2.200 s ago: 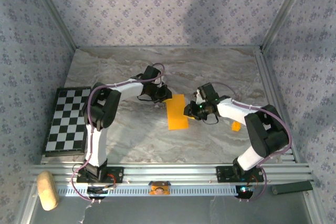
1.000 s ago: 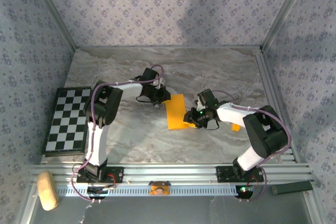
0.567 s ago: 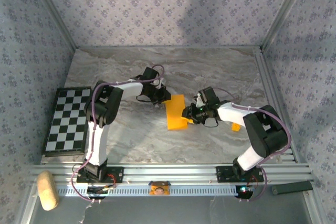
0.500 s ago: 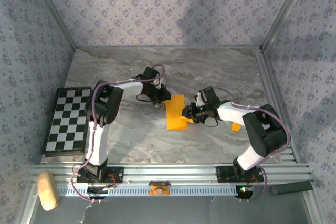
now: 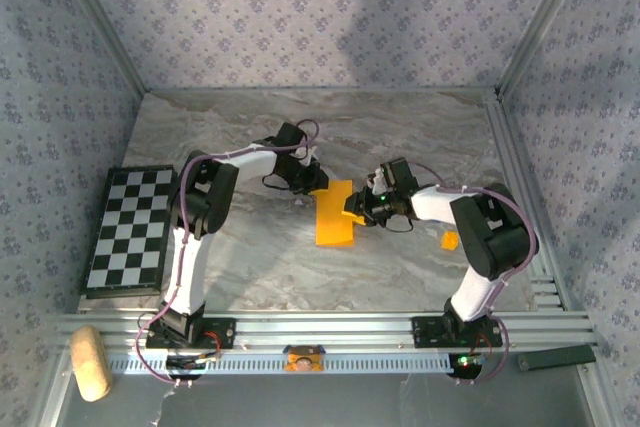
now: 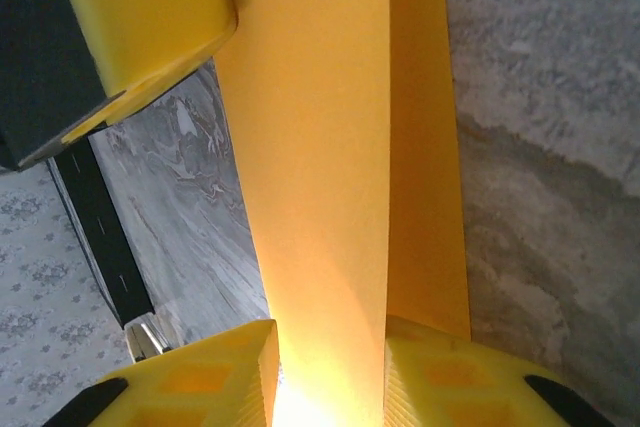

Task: Fold a paper plane with a square sheet of paper (pick it up from the middle)
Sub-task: Fold the triangle a second time at the center of the table.

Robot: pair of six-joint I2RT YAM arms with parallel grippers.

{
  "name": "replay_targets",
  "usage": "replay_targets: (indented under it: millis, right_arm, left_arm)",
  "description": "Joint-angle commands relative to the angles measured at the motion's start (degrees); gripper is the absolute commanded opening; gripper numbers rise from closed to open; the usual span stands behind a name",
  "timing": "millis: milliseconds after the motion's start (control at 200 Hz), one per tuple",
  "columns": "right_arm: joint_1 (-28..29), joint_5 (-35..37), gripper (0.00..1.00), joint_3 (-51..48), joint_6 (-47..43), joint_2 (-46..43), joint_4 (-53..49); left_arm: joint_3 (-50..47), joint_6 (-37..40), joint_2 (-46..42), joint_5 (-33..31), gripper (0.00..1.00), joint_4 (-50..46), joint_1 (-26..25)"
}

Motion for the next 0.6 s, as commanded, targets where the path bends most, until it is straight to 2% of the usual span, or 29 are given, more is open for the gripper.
replay_targets:
  millis: [0, 115, 230, 400, 595]
  right_arm:
    - [-0.6, -2.11, 0.3, 1.27, 0.44, 1.62, 1.09]
    - [-0.69, -2.28, 0.25, 1.26, 0.6, 2.09, 1.41]
    - [-0.84, -2.32, 0.16, 1.15, 0.77, 2.31, 1.37]
    - [-0.85, -1.61, 0.08, 0.58, 1.51, 2.16, 1.81]
    - [-1.69, 0.29, 0.04, -0.58, 4.81, 1.07, 3.82]
  left_arm:
    - [1.49, 1.54, 1.82, -1.13, 0.18, -2.8, -0.05]
    - [1.67, 1.52, 1.36, -1.18, 0.2, -2.75, -0.11]
    - [0.02, 1.7, -1.8, -1.73, 0.31, -0.36, -0.53]
    - [-2.47, 3.56, -8.49, -7.0, 0.45, 1.7, -2.04]
    - [-10.33, 7.5, -18.64, -16.35, 0.45, 6.5, -5.79]
